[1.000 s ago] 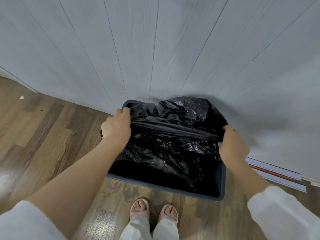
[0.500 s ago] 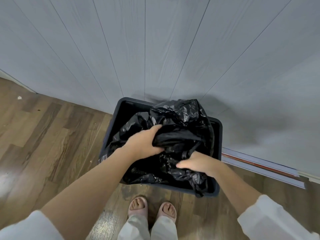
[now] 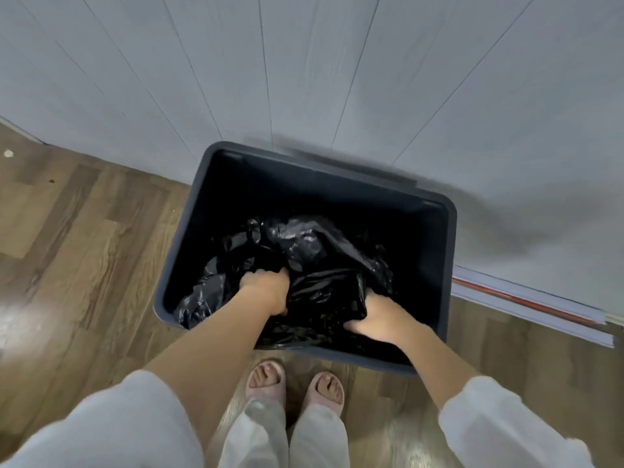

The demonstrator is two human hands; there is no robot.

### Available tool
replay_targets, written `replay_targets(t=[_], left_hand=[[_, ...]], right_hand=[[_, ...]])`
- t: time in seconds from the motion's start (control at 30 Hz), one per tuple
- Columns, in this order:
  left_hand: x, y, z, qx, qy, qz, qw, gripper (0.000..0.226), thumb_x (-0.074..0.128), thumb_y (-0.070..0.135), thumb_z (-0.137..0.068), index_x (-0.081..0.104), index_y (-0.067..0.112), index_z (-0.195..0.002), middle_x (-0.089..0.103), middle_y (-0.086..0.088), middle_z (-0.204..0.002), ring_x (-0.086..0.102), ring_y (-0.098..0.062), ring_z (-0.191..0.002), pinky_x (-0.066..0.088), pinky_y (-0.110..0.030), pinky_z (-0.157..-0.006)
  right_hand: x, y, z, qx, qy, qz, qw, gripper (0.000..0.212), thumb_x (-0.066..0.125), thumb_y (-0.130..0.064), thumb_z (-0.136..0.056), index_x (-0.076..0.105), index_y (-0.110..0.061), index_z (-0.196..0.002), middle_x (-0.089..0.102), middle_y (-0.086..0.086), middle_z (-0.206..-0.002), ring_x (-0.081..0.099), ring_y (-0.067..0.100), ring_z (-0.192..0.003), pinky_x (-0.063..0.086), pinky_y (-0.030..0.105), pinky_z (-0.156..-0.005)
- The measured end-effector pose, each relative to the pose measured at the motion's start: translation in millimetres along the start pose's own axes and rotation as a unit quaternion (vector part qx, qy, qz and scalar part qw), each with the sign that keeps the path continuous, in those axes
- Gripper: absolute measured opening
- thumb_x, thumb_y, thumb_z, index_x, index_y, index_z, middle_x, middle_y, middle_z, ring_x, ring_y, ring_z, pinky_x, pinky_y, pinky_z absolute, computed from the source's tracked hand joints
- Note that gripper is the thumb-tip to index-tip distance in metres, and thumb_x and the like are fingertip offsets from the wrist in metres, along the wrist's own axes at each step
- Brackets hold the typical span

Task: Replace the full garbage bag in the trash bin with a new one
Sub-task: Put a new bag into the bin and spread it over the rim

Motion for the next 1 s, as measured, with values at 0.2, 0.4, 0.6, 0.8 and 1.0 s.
replay_targets(t=[0.2,0.4,0.6,0.8,1.0], left_hand=[[-103,-38,47,0.042,0.239,0.050,0.969,0.036,0.068,0.030,-0.077,0.056,0.021,-0.110,0.065,-0.005,-0.109,0.062,-0.028,-0.101,0.041,-0.031,-0.072],[-184,-87,43,0.170,0.238,0.248,0.924,0.017,0.071,0.015,-0.077,0.058,0.018,-0.088,0.060,0.003,-0.081,0.059,-0.023,-0.082,0.041,-0.025,-0.066],[-199,-92,13,-0.017,0.427,0.100,0.899,0.030,0.059,0.032,-0.086,0.059,0.012,-0.108,0.062,-0.019,-0.109,0.058,-0.041,-0.099,0.035,-0.036,-0.067],[-198,-104,-28,0.077,0.338,0.216,0.913,0.037,0.079,0.038,-0.066,0.062,0.015,-0.091,0.055,-0.001,-0.072,0.052,-0.023,-0.071,0.039,-0.029,-0.064],[-199,-123,-28,0.139,0.208,0.312,0.916,0.021,0.068,-0.001,-0.077,0.062,0.018,-0.071,0.059,0.007,-0.066,0.055,0.010,-0.048,0.039,0.004,-0.049]], right_hand=[[-111,2,53,-0.144,0.322,-0.100,0.930,0.029,0.067,-0.014,-0.080,0.063,-0.013,-0.109,0.067,0.000,-0.094,0.064,0.022,-0.095,0.039,0.017,-0.070],[-180,9,50,-0.153,0.447,-0.015,0.881,0.037,0.054,-0.014,-0.080,0.053,-0.003,-0.116,0.058,0.022,-0.113,0.058,0.035,-0.101,0.037,0.031,-0.078],[-189,26,2,0.022,0.374,0.216,0.902,0.026,0.059,-0.015,-0.086,0.054,-0.003,-0.108,0.065,0.025,-0.103,0.063,0.042,-0.089,0.048,0.041,-0.069],[-206,56,-46,0.058,0.328,0.088,0.939,0.023,0.050,-0.004,-0.088,0.064,0.004,-0.104,0.063,0.029,-0.104,0.059,0.039,-0.096,0.047,0.041,-0.078],[-177,90,-48,0.045,0.152,-0.355,0.921,0.041,0.038,0.011,-0.089,0.073,-0.008,-0.086,0.072,0.016,-0.083,0.070,0.020,-0.061,0.058,0.024,-0.058]])
Point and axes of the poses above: each hand's wrist, its own z-axis away from the middle knuckle, its own x-axis out of the palm, y = z × x, the point moved 5 cm from there along -z, towards the middle knuckle
